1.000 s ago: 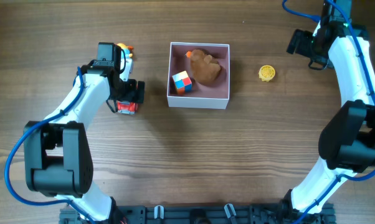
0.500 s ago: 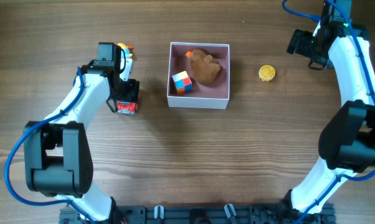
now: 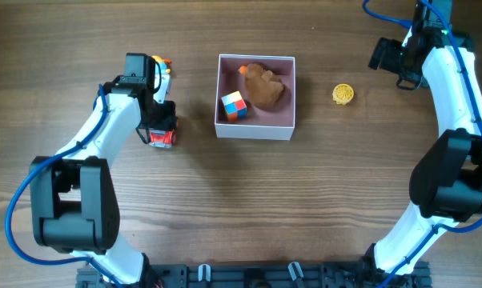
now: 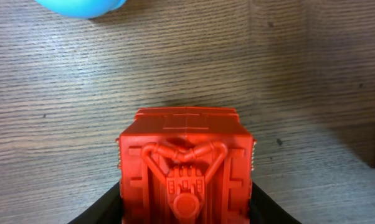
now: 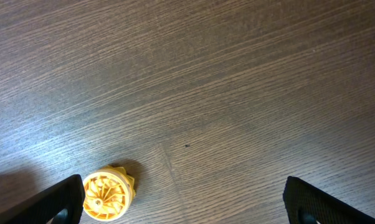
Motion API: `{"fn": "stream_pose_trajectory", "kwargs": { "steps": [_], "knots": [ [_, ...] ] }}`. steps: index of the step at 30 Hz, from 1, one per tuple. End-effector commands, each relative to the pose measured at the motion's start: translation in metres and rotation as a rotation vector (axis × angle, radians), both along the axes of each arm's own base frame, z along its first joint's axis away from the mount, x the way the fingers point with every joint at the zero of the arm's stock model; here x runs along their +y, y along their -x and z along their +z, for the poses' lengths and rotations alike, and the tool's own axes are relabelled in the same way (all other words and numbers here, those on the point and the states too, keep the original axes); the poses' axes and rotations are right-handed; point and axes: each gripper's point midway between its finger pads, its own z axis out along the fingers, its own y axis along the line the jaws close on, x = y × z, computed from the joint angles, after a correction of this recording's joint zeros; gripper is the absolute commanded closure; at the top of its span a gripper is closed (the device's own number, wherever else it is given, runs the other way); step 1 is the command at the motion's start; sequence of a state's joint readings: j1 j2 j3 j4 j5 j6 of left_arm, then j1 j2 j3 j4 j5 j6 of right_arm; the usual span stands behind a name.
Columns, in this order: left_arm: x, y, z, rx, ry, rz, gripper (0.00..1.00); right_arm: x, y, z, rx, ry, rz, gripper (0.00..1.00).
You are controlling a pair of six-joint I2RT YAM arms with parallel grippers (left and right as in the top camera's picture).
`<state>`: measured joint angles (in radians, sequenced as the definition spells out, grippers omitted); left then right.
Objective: Pack container
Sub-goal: 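Reach the left gripper to the red fire truck and grasp it, then lift the truck with the left gripper and reorient it near the box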
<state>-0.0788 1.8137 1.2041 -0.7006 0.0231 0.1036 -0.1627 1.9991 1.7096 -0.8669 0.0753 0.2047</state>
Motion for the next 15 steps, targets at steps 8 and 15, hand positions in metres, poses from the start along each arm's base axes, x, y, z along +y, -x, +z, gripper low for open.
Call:
{"fn": "stream_pose_trajectory", "kwargs": {
  "steps": [8,15],
  "knots": [
    [-0.033,-0.016,0.123,-0.310,0.084,-0.071,0.50,0.002,0.000,-0.004,0.008,-0.003,-0.007,0.00],
    [-0.138,0.014,0.197,-0.533,0.186,-0.337,0.48,0.002,0.000,-0.004,0.008,-0.003,-0.007,0.00]
  ]
}}
